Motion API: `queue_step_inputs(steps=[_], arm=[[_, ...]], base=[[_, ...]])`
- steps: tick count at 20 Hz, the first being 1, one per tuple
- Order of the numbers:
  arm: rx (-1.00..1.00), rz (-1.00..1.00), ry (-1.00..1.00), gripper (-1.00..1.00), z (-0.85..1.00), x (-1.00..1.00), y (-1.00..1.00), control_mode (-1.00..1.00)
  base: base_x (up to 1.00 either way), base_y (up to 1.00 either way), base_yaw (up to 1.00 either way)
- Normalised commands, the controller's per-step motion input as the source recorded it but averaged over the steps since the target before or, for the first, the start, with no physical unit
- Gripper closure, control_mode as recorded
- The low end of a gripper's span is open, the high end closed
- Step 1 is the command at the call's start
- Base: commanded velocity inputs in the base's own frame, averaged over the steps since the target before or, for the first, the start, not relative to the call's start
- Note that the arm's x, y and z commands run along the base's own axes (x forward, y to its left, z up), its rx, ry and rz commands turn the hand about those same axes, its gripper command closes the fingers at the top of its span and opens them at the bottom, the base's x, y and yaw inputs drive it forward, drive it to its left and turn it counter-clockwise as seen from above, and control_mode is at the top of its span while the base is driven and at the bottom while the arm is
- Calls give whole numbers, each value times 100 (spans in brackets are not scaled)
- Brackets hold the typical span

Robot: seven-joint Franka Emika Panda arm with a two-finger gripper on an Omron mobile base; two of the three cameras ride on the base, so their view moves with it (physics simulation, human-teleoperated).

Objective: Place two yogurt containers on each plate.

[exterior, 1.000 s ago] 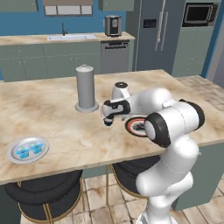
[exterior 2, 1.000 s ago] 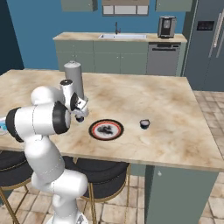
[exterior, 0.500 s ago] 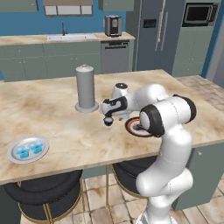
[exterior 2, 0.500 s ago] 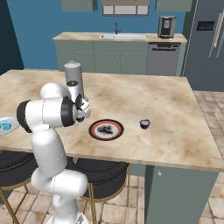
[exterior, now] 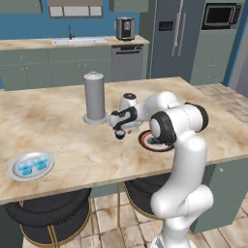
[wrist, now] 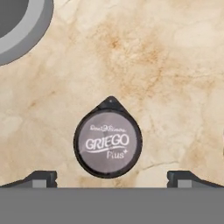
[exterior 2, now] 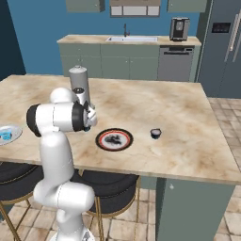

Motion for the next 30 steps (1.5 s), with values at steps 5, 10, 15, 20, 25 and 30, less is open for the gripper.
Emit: queue_step_inputs(steps=[5, 10, 15, 20, 25, 30], arm=[[0, 0, 0, -100, -29, 4, 0, -100], [0, 0, 0, -100, -24, 0, 0, -100], [0, 0, 0, -100, -14, 4, 0, -100], [0, 0, 1, 100, -1, 4, 0, -100], [0, 0, 0, 100, 0, -3, -5, -100], [2, -6, 0, 100, 48, -49, -46, -100]], base=[[0, 0, 0], [0, 0, 0], [0, 0, 0], [0, 0, 0], [0, 0, 0], [0, 0, 0]])
